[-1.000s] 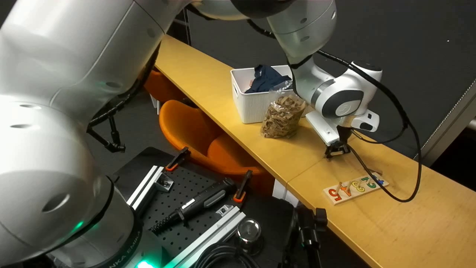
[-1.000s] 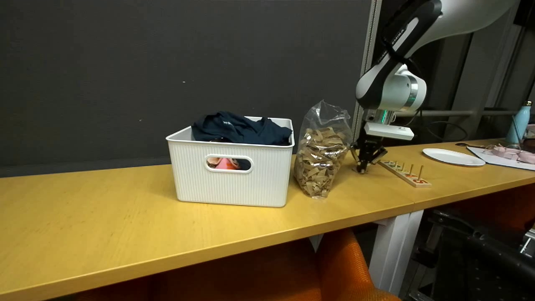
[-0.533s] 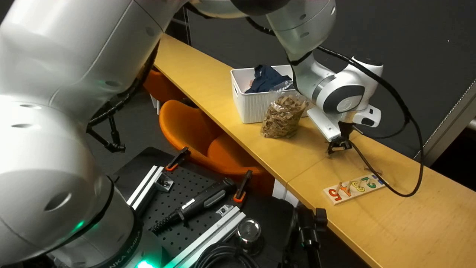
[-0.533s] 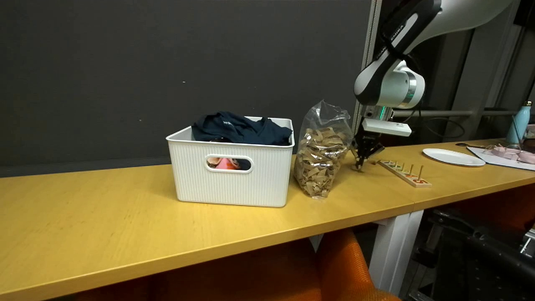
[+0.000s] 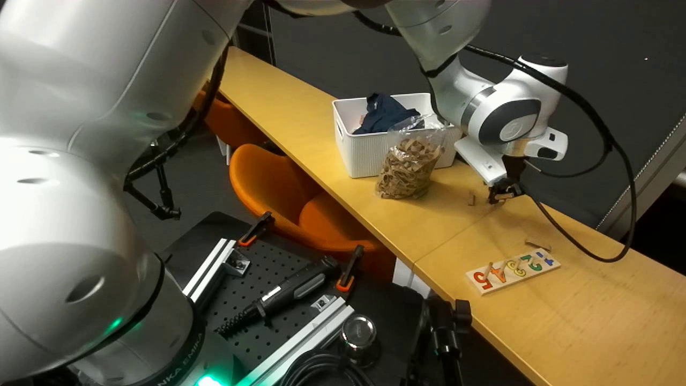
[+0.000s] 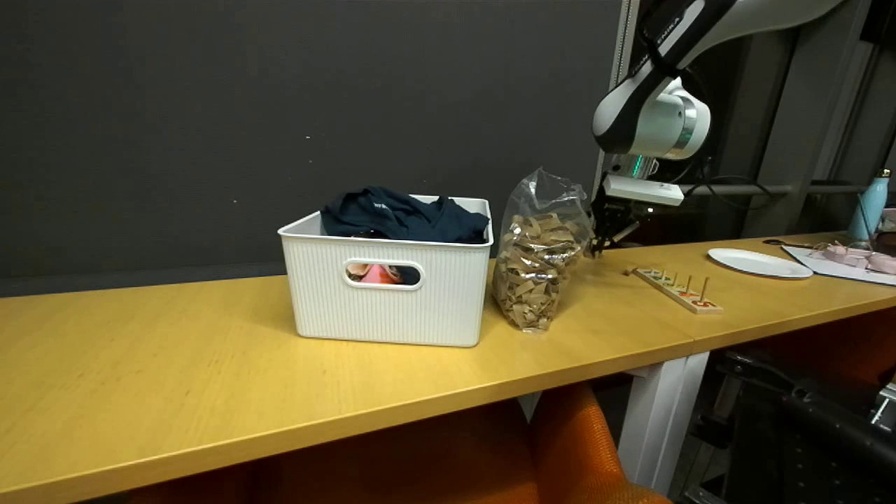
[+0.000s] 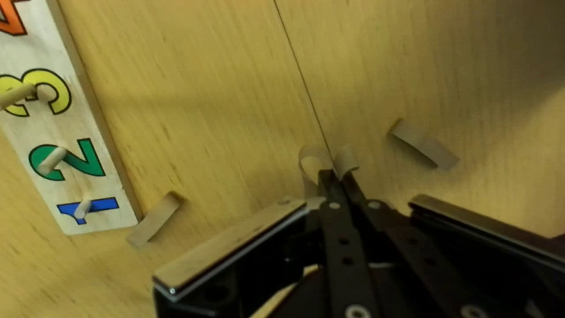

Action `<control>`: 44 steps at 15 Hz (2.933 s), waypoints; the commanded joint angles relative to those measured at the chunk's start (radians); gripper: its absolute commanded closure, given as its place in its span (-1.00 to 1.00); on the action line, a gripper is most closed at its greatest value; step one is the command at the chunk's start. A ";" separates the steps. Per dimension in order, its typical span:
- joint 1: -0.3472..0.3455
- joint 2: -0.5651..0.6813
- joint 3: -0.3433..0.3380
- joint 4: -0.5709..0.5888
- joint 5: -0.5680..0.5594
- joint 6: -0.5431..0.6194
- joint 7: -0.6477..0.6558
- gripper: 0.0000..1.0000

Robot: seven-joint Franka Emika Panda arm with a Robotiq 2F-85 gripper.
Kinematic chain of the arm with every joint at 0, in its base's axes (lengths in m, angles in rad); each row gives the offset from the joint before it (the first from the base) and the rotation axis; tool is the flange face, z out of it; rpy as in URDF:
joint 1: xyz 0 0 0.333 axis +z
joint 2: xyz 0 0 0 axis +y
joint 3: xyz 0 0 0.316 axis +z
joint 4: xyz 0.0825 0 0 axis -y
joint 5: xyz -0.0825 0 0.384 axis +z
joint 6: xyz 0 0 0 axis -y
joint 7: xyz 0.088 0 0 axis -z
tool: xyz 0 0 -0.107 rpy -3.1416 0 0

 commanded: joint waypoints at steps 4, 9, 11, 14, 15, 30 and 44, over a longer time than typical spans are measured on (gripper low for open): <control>0.027 0.045 -0.004 0.104 -0.047 -0.051 0.042 0.99; 0.042 0.108 0.002 0.170 -0.058 -0.091 0.049 0.99; 0.045 0.136 0.002 0.198 -0.065 -0.095 0.051 0.99; 0.047 0.179 0.006 0.248 -0.081 -0.092 0.042 0.99; 0.047 0.188 0.007 0.260 -0.084 -0.093 0.041 0.99; 0.074 0.251 -0.005 0.359 -0.117 -0.211 0.089 -0.87; 0.066 0.271 -0.023 0.397 -0.120 -0.287 0.141 0.94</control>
